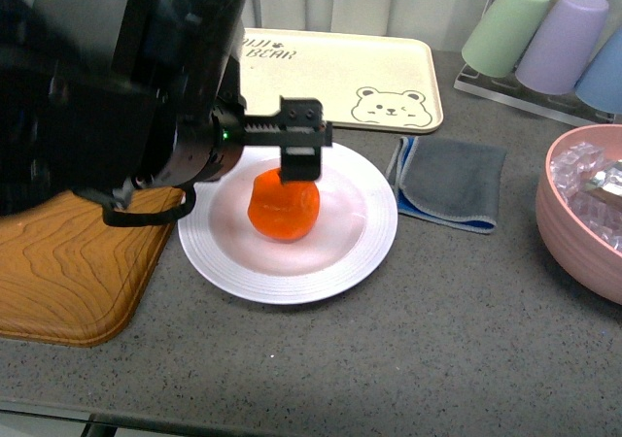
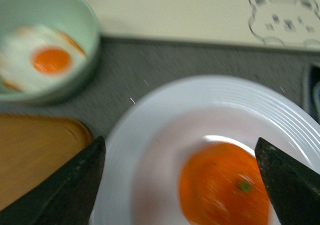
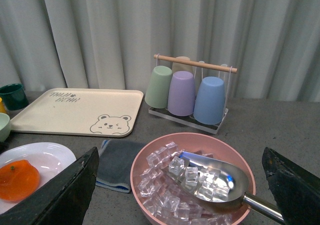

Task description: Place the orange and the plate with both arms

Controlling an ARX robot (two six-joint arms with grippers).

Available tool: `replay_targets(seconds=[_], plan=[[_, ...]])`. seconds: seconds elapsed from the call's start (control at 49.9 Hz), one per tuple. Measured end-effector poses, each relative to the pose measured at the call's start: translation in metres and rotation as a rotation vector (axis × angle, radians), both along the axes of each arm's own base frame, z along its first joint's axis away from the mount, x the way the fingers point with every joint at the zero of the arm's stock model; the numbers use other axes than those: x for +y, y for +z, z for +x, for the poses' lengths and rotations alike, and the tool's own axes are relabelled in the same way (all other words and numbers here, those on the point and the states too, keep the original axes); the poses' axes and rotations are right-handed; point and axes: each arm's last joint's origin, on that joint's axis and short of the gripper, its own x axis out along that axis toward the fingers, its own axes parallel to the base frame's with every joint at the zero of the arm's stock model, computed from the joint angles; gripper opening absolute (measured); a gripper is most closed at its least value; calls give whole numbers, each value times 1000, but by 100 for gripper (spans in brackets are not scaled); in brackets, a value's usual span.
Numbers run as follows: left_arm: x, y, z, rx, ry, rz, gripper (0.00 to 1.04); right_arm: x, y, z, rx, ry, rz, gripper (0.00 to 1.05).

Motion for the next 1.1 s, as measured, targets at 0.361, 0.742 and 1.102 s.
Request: replay_targets(seconds=[0.361,0.742,1.102], plan=[[89,36,-78,-527,35,-4,13,0,0,0,0,0,0,95],[135,53,-148,-518,46,18,4,0,0,0,0,0,0,95],[153,70,-180,-532,29,13,4,0,0,0,0,0,0,95]])
